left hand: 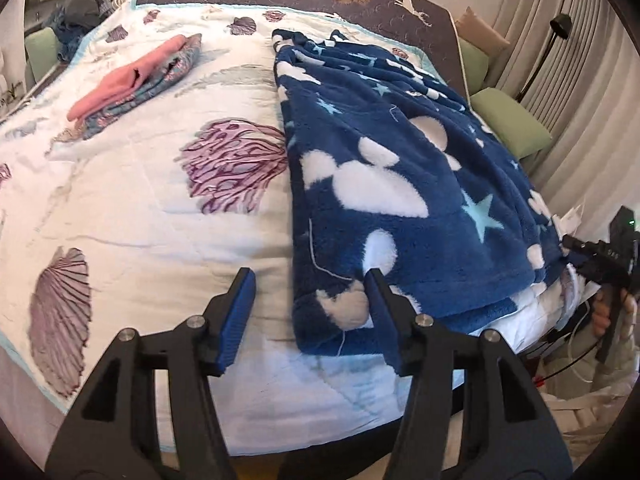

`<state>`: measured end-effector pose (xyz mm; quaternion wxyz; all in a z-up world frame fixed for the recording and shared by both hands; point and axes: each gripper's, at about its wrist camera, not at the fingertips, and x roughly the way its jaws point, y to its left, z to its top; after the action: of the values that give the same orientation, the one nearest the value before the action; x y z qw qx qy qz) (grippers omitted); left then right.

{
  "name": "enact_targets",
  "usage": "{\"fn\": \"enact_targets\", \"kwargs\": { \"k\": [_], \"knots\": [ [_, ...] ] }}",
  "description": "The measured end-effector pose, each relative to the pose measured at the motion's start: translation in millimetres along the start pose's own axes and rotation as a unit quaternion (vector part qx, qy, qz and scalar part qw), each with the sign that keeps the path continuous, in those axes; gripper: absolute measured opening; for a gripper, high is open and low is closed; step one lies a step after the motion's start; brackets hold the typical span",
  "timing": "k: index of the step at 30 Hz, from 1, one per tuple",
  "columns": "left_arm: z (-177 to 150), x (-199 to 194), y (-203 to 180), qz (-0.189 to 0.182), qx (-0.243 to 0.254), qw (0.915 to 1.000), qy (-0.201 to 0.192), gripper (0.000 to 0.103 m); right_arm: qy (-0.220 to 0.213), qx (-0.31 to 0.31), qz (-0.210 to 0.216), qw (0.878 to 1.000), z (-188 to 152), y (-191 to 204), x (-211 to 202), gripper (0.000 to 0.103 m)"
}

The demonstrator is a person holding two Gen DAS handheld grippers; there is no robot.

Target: Fold small clothes

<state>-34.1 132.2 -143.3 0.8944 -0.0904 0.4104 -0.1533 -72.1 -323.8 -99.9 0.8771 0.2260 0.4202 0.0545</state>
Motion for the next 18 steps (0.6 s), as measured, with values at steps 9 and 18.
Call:
{"fn": "enact_targets", "kwargs": {
  "k": [9, 18],
  "knots": [
    [3.1, -4.9, -7.4, -0.052, 0.002, 0.9986, -0.006, 0.019, 0.034, -0.001, 0.066, 0.997, -1.4, 10.4, 17.6, 0.020],
    [28.6, -34.3, -25.1, -0.036, 0.042, 0.9968, -0.057, 0.018, -0.006, -0.039, 0.085, 0.996, 13.6, 27.2, -13.5, 0.016]
  ]
}}
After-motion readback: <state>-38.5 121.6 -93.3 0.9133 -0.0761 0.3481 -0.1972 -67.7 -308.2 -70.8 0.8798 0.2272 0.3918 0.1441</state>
